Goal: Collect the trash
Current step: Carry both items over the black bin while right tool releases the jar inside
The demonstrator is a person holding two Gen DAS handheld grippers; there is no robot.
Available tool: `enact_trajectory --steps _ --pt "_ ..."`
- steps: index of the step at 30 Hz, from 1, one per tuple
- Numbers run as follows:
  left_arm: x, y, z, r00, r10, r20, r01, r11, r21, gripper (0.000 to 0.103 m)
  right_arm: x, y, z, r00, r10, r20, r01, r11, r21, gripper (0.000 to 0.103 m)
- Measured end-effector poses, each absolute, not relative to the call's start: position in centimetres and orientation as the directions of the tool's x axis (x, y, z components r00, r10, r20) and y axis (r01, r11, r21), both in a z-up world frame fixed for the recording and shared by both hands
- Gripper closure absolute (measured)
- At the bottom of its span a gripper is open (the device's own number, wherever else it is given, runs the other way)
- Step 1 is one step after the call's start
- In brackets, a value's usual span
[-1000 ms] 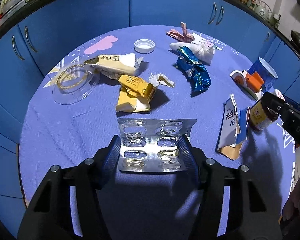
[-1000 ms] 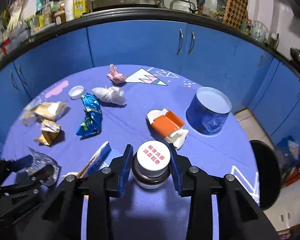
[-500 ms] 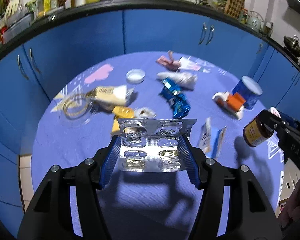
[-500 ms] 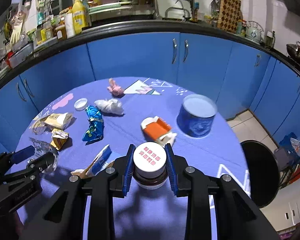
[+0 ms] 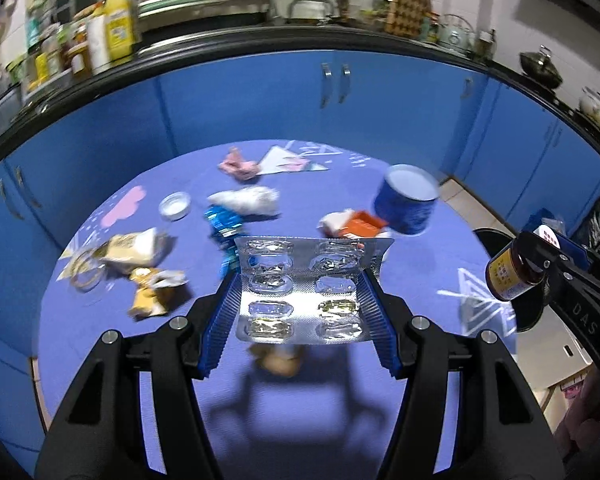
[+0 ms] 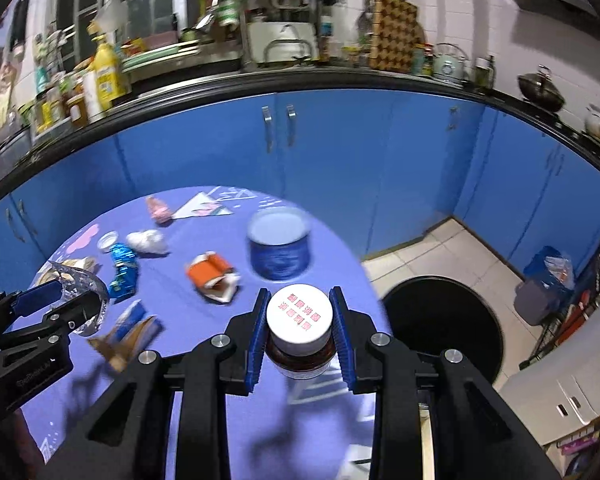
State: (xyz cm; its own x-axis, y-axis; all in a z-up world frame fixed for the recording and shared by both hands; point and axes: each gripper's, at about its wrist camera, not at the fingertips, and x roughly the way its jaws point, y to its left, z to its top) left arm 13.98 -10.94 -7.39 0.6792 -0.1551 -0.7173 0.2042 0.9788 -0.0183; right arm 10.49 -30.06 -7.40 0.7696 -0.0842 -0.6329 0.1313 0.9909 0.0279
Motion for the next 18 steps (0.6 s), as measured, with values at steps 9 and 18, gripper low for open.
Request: enact_trajectory --steps 9,18 --pt "14.5 -18.0 -6.8 0.667 -0.21 -0.715 0.297 0.955 -0.003 0.042 10.4 -37.2 -7.9 0.767 -0.173 -0.619 0.241 0.97 0.028 0.073" --pt "15.4 -23.3 -6.2 0.662 -0.271 -0.699 0.36 0.933 -0.02 0.042 12.8 -41.4 -9.7 0.753 -0.206 -0.625 0.29 0.957 0.033 0.073"
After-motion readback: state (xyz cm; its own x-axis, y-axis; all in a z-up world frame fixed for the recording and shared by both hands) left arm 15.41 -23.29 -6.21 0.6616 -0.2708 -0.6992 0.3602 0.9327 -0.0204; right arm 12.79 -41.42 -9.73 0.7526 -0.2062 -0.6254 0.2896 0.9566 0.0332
